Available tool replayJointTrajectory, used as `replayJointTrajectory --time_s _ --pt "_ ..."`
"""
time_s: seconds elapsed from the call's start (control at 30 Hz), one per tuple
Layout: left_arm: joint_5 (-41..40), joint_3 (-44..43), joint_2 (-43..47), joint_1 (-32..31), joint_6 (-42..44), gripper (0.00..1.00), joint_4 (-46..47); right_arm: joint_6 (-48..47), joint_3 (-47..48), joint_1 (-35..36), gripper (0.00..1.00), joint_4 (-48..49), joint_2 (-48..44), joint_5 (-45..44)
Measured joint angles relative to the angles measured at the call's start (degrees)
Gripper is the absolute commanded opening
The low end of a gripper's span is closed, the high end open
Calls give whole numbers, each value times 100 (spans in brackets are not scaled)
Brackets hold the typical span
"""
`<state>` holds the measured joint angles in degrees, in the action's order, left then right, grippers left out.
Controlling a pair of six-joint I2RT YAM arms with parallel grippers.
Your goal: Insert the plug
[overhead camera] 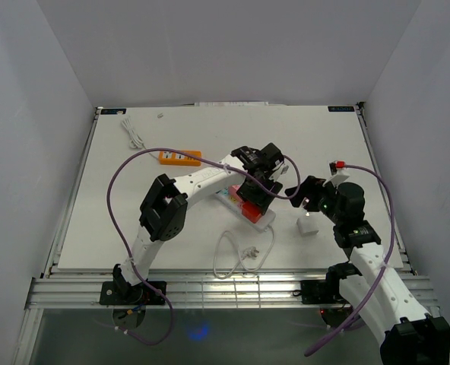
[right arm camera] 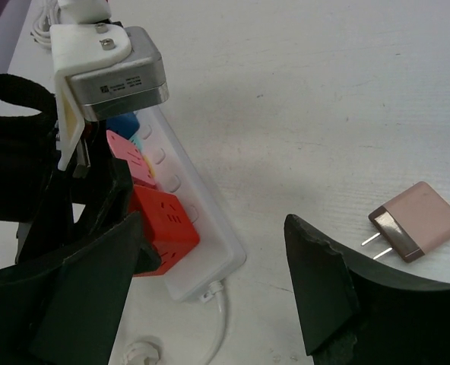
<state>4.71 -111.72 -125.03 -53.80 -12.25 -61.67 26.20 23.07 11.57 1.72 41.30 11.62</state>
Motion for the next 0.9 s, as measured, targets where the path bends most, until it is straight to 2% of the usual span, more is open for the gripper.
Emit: replayJointTrajectory --time_s 0.33,0.43,0.5,0.53,0.77,0.83,0.9 --pt "-66 354 164 0 -129 0 380 -63 -372 0 75 168 -420 553" --pt "-90 568 295 0 -157 24 573 -116 -391 0 75 166 -516 614" --pt "-109 723 396 -2 -179 32 719 -125 -391 0 75 166 -562 636" --pt "-116 758 422 -4 -179 39 758 -125 -391 0 75 166 -573 640" --pt "-160 695 431 -7 -173 65 691 -125 -391 0 75 166 -560 656" --pt "-179 660 431 -7 -162 68 636 -125 -391 0 75 166 -549 656" --pt "-197 590 431 -7 -140 81 573 -125 -391 0 75 175 -527 656"
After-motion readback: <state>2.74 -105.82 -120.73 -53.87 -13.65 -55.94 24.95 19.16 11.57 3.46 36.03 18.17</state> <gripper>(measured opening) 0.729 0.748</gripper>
